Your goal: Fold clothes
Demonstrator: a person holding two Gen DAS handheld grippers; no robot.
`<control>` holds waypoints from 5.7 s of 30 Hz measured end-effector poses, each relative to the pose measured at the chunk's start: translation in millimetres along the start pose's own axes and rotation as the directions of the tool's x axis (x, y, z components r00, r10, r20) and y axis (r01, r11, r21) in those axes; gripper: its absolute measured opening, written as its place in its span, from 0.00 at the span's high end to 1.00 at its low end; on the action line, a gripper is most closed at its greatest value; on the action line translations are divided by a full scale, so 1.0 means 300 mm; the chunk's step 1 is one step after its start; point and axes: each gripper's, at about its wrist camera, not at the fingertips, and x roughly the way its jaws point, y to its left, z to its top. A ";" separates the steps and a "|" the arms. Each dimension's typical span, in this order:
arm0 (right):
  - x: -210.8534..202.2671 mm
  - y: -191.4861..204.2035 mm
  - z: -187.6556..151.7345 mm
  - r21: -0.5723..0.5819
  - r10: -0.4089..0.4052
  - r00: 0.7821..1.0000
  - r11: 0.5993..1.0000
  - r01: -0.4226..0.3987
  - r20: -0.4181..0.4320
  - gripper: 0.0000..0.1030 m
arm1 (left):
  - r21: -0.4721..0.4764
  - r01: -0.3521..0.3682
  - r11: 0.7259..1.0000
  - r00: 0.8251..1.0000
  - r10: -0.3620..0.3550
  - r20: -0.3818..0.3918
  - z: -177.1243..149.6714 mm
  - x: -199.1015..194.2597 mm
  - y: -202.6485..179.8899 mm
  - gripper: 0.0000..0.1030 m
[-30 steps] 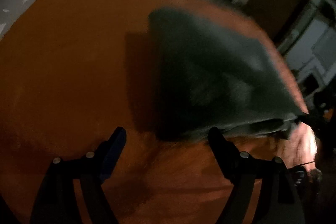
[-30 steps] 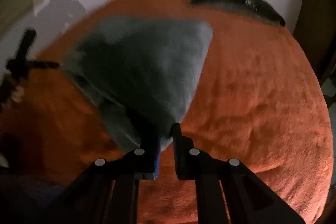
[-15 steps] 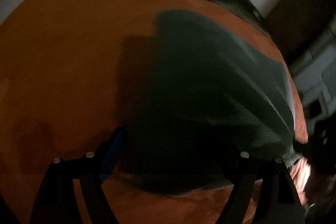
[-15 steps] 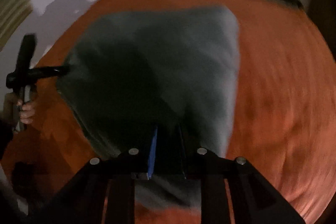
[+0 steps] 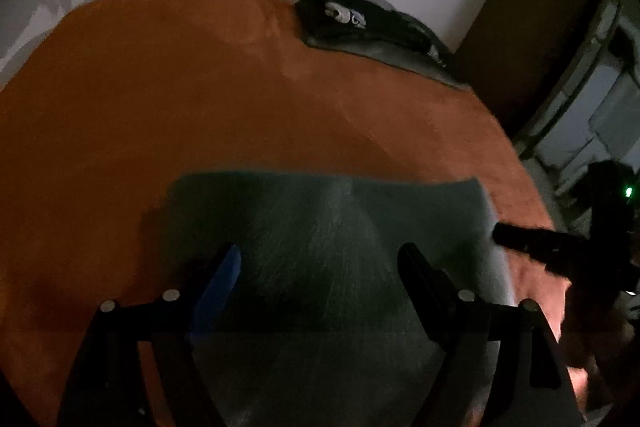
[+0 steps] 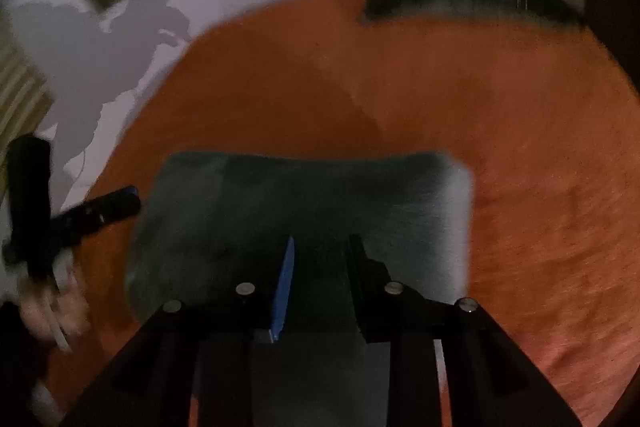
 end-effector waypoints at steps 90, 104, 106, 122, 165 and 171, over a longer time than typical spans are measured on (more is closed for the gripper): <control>0.153 0.063 -0.046 0.008 -0.062 0.992 0.998 0.063 -0.109 0.83 | -0.034 -0.012 0.999 1.000 0.011 -0.027 -0.238 -0.218 0.025 0.22; 0.240 0.099 0.114 -0.038 -0.155 0.986 0.987 0.153 -0.064 0.82 | -0.088 -0.071 0.994 0.995 0.065 -0.075 -0.175 -0.045 0.035 0.22; 0.234 0.060 0.069 -0.012 -0.126 0.990 0.992 0.125 -0.059 0.82 | -0.114 -0.046 0.992 0.998 0.042 -0.043 -0.194 -0.089 0.061 0.22; 0.332 0.160 0.287 -0.084 -0.076 0.997 0.994 0.075 -0.011 0.62 | 0.079 -0.113 0.990 0.987 0.121 -0.110 -0.026 0.109 -0.154 0.22; 0.593 0.203 0.218 -0.140 -0.160 0.986 0.976 0.164 0.036 0.94 | 0.026 -0.408 0.913 0.910 0.403 0.099 -0.183 0.205 -0.225 0.05; 0.589 0.172 0.204 -0.122 -0.140 0.989 0.982 0.144 0.042 0.96 | 0.034 -0.380 0.924 0.922 0.375 0.095 -0.152 0.194 -0.194 0.05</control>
